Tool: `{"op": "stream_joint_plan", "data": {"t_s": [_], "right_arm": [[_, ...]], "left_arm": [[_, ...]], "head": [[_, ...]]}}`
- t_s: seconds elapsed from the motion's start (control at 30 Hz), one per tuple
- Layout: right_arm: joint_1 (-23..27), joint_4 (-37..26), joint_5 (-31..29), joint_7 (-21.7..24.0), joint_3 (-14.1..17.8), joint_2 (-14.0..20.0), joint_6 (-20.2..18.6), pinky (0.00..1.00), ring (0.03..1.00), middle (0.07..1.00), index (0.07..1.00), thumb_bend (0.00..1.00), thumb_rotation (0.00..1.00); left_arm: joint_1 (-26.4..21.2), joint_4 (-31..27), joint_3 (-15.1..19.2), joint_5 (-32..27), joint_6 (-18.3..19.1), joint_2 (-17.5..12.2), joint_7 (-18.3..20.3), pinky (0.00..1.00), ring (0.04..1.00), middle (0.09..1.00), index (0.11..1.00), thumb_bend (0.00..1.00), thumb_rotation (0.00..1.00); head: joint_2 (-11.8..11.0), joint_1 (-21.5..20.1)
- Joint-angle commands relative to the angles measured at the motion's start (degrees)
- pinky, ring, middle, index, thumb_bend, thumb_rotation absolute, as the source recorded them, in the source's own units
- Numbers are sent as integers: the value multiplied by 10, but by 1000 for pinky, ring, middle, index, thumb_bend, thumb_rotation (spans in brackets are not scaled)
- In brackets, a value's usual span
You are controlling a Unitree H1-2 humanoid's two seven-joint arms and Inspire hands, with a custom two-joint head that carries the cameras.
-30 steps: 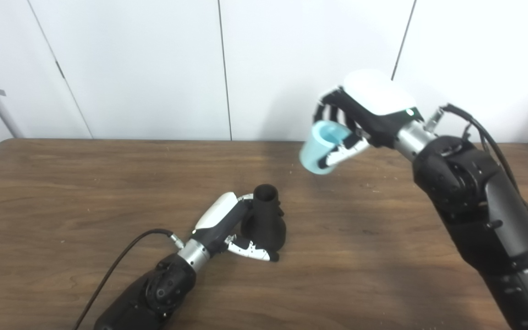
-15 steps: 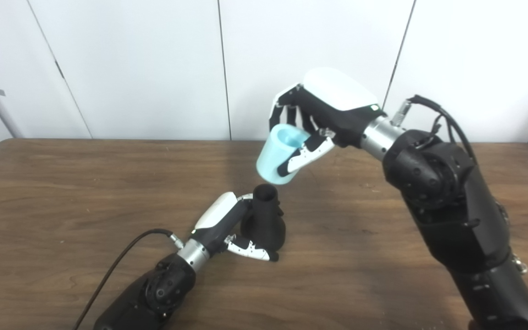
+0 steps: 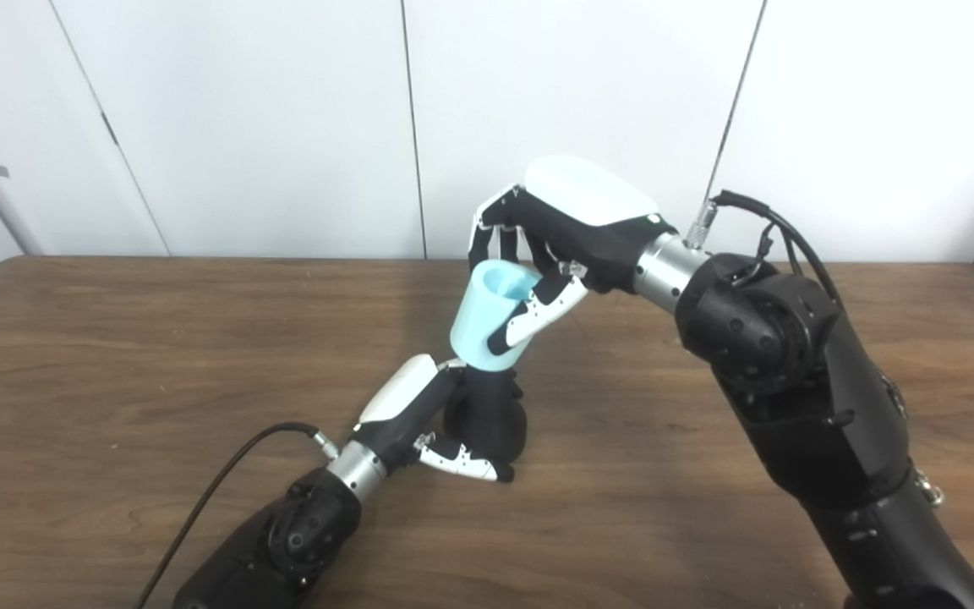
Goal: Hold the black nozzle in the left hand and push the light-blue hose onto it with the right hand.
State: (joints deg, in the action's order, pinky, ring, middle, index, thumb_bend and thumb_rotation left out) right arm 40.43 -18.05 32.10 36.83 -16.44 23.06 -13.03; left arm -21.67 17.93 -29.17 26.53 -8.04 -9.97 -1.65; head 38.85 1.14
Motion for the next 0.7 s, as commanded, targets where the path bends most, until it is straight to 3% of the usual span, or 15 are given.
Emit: {"op": "stream_joint_plan", "data": {"t_s": [0.0,0.67], "right_arm": [[34,-16,-3,-5,13,8,-4,90,166,272,481,507,137],[38,-25,5,38,-9,12,-46,108,186,286,481,507,136]], "left_arm": [[94,76,-27,30,38,-13,33,881,861,781,496,507,101],[96,74,-27,32,37,-15,34,875,857,780,496,507,101]], "head": [[1,0],[6,1]]}}
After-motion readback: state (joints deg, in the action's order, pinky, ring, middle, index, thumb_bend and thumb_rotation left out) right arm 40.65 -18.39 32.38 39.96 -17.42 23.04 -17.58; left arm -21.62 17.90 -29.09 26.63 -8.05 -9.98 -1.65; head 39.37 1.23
